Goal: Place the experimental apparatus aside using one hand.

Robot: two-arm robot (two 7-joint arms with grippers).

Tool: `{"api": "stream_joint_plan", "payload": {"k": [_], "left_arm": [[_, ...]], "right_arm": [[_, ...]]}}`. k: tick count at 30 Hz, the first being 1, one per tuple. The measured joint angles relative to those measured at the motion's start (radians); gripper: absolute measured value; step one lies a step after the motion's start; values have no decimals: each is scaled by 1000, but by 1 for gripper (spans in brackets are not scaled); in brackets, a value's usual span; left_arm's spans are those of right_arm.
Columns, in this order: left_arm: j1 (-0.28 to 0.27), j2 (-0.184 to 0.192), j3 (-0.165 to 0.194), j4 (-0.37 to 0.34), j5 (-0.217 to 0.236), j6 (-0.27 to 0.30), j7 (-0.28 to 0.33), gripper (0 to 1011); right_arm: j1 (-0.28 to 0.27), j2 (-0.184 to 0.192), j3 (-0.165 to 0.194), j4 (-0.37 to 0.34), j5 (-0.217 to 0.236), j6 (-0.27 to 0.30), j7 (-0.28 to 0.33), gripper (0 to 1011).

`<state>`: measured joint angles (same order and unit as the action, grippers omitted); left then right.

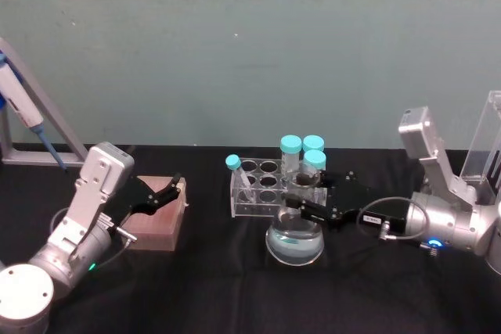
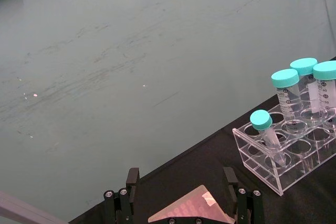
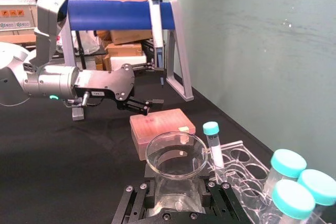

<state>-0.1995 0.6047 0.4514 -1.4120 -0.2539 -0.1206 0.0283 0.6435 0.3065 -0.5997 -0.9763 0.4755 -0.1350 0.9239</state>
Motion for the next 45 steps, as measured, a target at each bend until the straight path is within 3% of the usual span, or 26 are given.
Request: {"api": "stream_joint_plan", "payload": {"k": [4, 19, 29, 34, 45], "left_arm": [[0, 0, 0, 0, 0, 0, 0, 1000], [0, 0, 0, 0, 0, 0, 0, 1000], [0, 0, 0, 0, 0, 0, 0, 1000], [0, 0, 0, 0, 0, 0, 0, 1000], [0, 0, 0, 0, 0, 0, 0, 1000]], "right_arm": [[-38, 46, 8, -82, 23, 19, -30, 457], [-140, 147, 46, -222, 55, 42, -128, 457], [-178, 179, 78, -253, 55, 41, -183, 457], [-191, 193, 111, -256, 54, 43, -222, 457], [-207, 204, 156, -246, 54, 66, -273, 457]]}}
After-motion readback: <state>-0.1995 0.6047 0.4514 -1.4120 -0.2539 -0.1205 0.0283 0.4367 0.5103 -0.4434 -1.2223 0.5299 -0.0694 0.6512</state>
